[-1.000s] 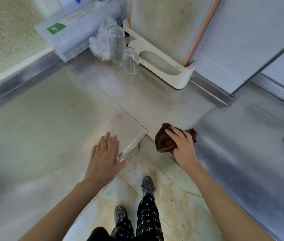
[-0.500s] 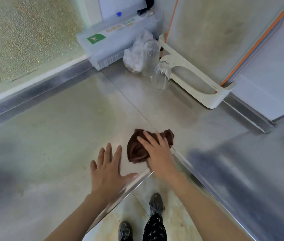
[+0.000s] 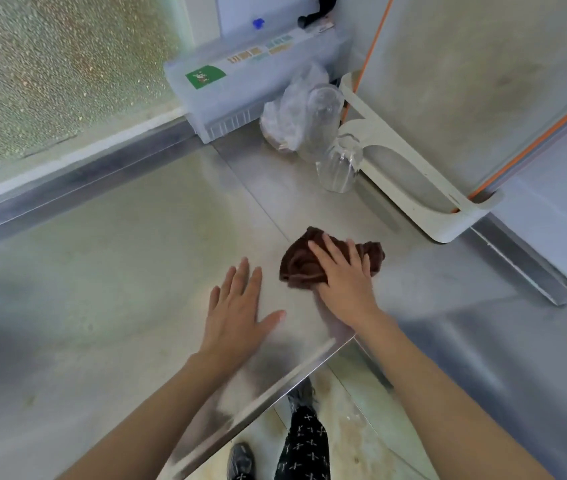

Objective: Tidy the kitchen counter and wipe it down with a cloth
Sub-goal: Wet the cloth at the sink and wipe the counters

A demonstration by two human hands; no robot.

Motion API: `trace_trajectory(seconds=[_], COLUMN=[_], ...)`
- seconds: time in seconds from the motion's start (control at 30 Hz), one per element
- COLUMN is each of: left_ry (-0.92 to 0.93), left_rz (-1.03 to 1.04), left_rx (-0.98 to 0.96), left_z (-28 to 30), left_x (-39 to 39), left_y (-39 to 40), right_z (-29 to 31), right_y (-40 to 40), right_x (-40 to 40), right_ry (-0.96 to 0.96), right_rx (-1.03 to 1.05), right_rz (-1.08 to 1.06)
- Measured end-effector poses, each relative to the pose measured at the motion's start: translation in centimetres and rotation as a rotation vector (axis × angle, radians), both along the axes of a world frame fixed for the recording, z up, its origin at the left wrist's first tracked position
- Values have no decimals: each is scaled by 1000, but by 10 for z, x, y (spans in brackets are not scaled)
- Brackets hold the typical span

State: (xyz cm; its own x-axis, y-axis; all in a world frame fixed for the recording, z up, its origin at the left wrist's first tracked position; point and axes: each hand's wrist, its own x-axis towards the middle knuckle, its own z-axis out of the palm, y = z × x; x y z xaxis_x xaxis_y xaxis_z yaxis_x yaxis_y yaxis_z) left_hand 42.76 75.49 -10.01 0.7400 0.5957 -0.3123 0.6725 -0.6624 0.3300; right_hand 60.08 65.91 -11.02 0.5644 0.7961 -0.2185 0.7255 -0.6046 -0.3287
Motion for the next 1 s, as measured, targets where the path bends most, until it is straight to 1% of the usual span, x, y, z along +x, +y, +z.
trace_trajectory(seconds=[0.07,0.1,0.13,0.17,0.27,0.3,0.33,0.37,0.4,0.47,0.5,0.53,0.6,0.67,0.7,0.8,0.93,0.97,1.0], left_ry=[-27,-25,-12,9,47,52,58,61,61,51,63,78,88,123,125,87,68,75,85], left_rz=[64,91,108,115,133,141,146,149,154,173,177,180,177,155,159,240,379,414,446], left_rx=[2,0,-7,-14,-1,14,27,37,43,37,32,27,21,1,25,33,86,75,62], left_z=[-1,-1,-1,-2,-2,-1,-1,0,-1,-2,-3,-4,-4,0,2,7,13,14,16], left_x=[19,27,32,36,42,42,42,42,43,45,45,45,45,45,45,38,5,-4,-13], left_y=[15,21,26,28,31,30,30,29,29,28,29,29,33,34,35,34,43,47,50], right_z=[2,1,-1,-4,-8,-9,-10,-10,-9,-1,3,5,8,9,6,-4,-2,0,0], right_y=[28,36,37,33,10,11,18,29,43,66,71,72,60,50,53,87,145,147,144], right_x=[30,35,34,30,34,48,63,75,81,74,62,47,19,11,16,39,43,36,29], right_ry=[53,53,33,13,-6,-15,-21,-8,2,20,52,100,185,185,163,98,97,124,150], right_rx=[0,-2,3,32,75,73,62,39,41,74,91,109,131,156,165,139,155,168,184], right_rz=[-111,-114,-69,22,345,405,414,375,286,67,1,16,229,408,432,351,136,134,191])
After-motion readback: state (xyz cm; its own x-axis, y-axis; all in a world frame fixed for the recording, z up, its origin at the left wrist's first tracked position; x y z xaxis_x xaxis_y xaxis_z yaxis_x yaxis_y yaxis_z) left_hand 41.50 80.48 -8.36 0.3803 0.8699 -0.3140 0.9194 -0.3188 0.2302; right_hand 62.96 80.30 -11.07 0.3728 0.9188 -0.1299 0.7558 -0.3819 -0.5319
